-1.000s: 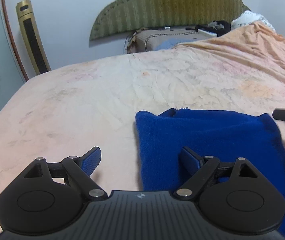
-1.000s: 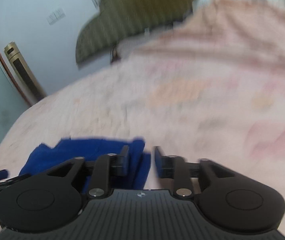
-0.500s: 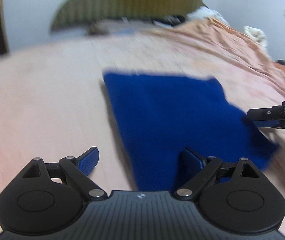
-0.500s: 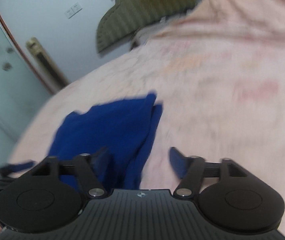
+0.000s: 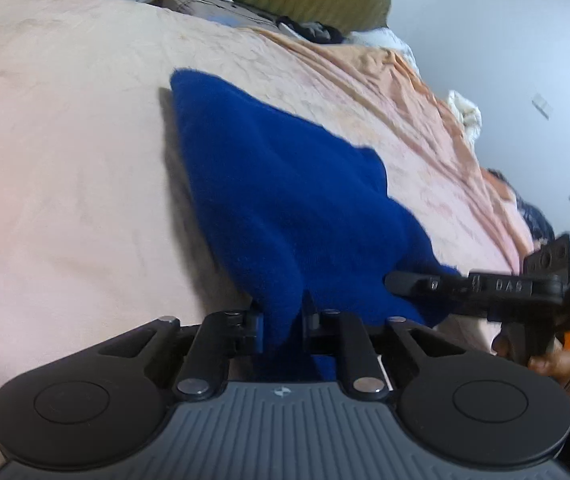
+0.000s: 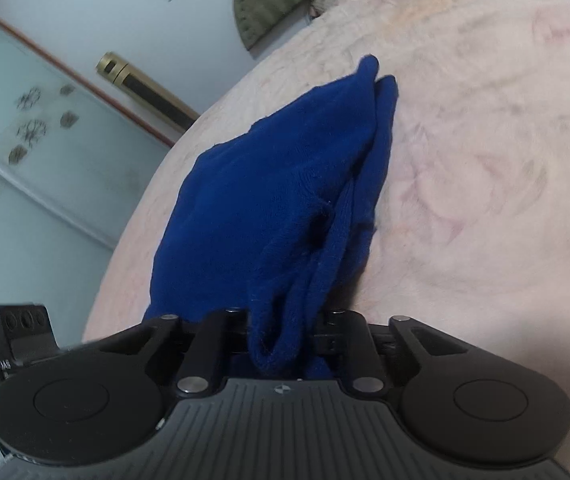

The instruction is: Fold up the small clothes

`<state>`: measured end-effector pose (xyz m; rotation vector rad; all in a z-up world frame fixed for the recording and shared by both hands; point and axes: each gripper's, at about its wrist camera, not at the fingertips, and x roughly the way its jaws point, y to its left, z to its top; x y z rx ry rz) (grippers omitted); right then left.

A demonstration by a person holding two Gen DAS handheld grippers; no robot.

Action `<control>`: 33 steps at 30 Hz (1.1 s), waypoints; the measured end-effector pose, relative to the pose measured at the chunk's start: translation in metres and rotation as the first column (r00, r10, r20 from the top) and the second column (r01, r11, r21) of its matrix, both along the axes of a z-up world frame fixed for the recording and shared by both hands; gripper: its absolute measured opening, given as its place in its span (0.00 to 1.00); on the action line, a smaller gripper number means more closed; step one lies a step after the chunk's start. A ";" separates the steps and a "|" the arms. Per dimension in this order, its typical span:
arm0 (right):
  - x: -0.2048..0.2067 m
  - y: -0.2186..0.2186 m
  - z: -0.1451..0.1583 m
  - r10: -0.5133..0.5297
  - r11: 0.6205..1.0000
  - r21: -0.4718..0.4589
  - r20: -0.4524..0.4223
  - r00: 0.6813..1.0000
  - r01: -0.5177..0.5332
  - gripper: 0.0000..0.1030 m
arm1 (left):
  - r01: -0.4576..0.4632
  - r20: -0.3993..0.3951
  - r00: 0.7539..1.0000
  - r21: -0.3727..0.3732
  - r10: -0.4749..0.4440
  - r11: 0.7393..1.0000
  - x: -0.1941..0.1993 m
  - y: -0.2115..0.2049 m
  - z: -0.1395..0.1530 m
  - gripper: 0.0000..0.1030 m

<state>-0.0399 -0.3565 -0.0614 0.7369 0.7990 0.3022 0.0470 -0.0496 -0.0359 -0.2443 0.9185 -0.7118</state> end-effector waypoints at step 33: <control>-0.056 0.110 0.060 0.061 0.757 -0.650 0.158 0.986 0.057 0.40 | -0.206 0.336 0.941 0.483 0.037 0.851 -0.062 -0.041 0.026 0.81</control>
